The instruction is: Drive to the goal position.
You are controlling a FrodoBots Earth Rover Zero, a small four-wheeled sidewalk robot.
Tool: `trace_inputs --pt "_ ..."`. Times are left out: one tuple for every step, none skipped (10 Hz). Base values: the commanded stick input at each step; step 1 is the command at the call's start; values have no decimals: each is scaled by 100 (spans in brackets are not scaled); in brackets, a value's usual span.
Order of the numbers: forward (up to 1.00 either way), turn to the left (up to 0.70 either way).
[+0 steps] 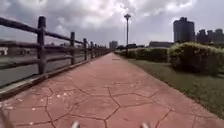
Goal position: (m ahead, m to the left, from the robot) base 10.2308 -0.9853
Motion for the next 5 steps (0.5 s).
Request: trace_inputs --pt "70 0" --pt "70 0" --pt "70 0" --pt "70 0" --pt "70 0"
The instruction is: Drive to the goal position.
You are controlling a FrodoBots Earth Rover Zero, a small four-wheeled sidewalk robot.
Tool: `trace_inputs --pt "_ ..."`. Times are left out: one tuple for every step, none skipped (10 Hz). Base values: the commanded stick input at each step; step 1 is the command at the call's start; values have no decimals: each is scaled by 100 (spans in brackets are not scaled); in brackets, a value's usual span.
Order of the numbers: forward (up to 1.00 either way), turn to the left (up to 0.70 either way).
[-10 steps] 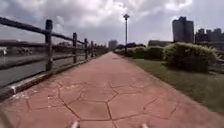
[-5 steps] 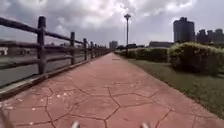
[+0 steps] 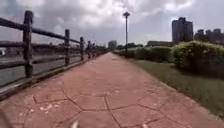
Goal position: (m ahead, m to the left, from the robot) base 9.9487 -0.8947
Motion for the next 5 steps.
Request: trace_inputs --pt "70 0" --pt "70 0" --pt "70 0" --pt "70 0" --pt "70 0"
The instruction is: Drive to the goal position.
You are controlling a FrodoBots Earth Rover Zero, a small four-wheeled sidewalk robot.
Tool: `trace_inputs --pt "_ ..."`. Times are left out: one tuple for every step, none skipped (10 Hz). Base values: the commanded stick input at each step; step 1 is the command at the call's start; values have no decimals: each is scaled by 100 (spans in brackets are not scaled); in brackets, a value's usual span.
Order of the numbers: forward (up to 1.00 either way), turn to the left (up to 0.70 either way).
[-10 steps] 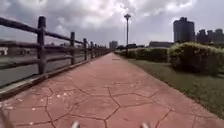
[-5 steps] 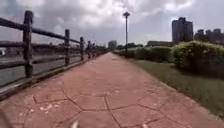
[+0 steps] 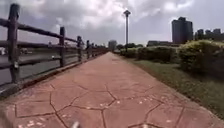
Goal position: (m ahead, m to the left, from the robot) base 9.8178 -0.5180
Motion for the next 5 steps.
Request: trace_inputs --pt "70 0" --pt "70 0" --pt "70 0" --pt "70 0" --pt "70 0"
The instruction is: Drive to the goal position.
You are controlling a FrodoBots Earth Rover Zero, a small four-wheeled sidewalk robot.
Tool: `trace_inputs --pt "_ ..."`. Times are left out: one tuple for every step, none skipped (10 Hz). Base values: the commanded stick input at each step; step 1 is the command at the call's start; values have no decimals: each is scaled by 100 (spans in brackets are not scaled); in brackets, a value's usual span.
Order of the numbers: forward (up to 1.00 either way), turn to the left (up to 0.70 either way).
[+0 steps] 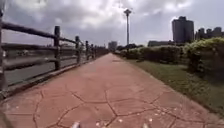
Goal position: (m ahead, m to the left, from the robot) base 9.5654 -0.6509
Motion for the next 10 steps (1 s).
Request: trace_inputs --pt "70 0" --pt "70 0" --pt "70 0" --pt "70 0" --pt "70 0" --pt "70 0" --pt "70 0" --pt "70 0" --pt "70 0" --pt "70 0"
